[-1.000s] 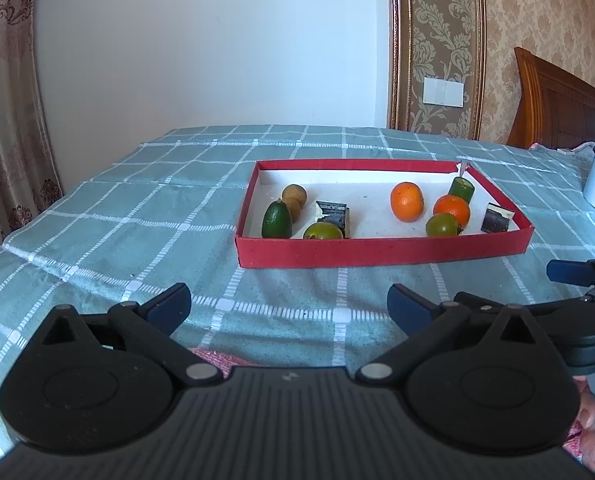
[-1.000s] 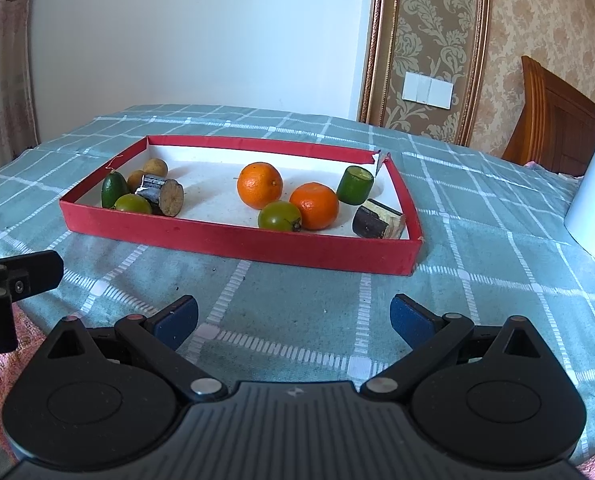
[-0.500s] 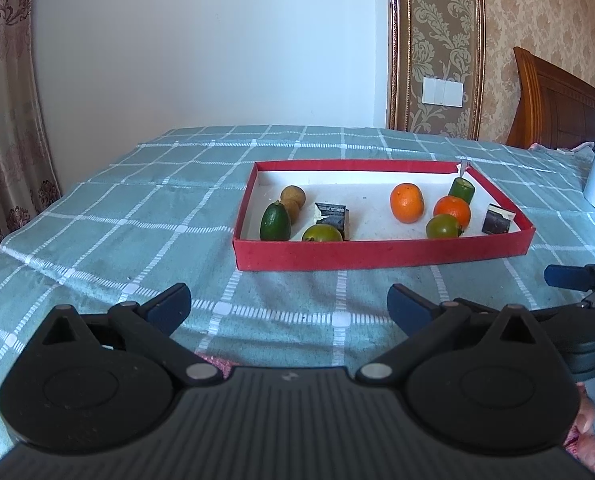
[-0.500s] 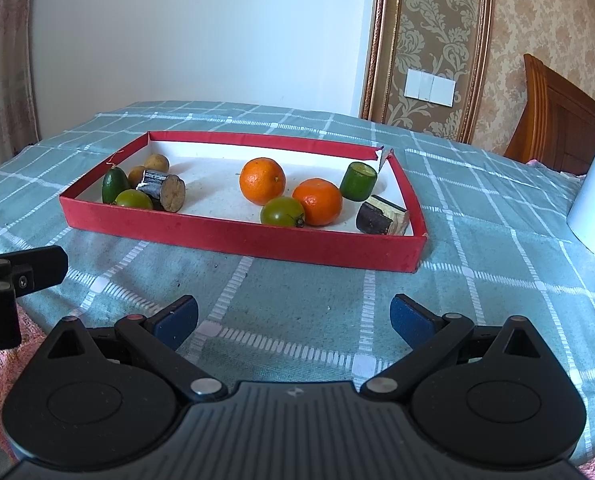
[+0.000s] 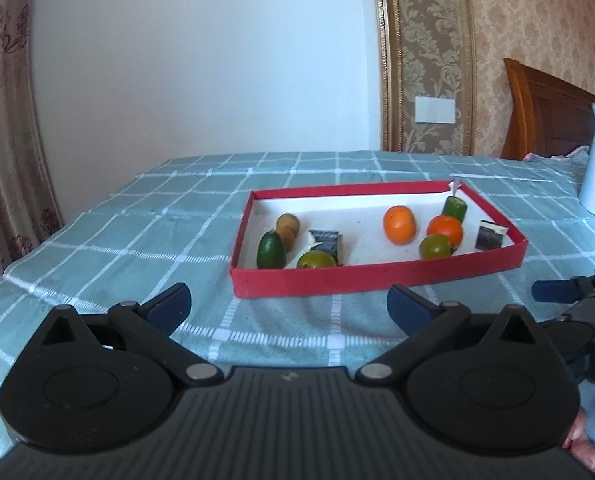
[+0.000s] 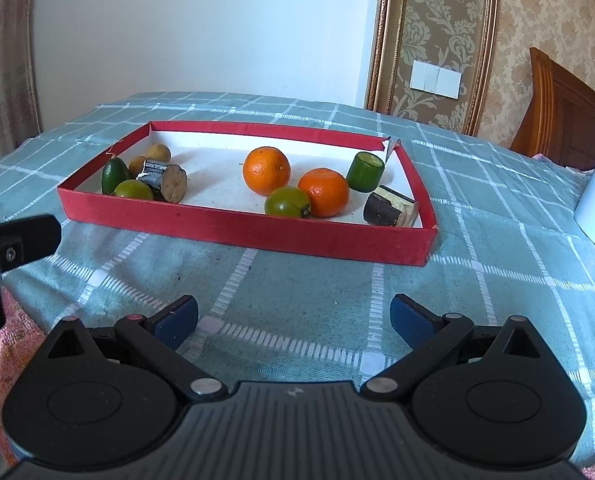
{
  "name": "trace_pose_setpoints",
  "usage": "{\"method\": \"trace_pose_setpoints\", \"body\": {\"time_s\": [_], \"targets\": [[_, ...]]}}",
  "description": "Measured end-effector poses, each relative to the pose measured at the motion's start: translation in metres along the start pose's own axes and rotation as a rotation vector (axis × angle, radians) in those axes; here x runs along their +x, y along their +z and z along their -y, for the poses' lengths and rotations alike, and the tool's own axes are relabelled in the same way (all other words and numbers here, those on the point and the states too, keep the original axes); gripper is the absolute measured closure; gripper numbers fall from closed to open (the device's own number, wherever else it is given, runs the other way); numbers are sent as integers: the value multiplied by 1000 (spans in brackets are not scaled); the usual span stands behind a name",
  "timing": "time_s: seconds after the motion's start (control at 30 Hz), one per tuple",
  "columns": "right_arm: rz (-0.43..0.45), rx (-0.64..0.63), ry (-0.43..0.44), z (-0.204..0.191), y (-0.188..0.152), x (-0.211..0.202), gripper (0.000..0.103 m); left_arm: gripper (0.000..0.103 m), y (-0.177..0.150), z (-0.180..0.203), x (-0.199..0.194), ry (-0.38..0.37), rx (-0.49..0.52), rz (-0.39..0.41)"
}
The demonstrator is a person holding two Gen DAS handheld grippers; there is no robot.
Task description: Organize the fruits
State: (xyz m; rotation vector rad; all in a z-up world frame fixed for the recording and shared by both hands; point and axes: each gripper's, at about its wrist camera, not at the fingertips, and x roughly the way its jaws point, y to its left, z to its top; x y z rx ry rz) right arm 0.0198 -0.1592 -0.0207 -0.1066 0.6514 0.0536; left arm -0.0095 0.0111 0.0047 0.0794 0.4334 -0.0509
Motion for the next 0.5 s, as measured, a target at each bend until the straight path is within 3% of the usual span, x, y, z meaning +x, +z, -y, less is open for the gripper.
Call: {"method": "trace_pose_setpoints", "body": {"time_s": [0.2,0.37,0.5], "targets": [[-2,9,4,1,0,1,0,0,2,1,5,-17,-14,5],[-14,17,12,2,1,4,0,0,2,-8,17,-62,-66,-42],[-21,24,14,2,2,6,0,0,-1,-7,27,-30,-29,-52]]}}
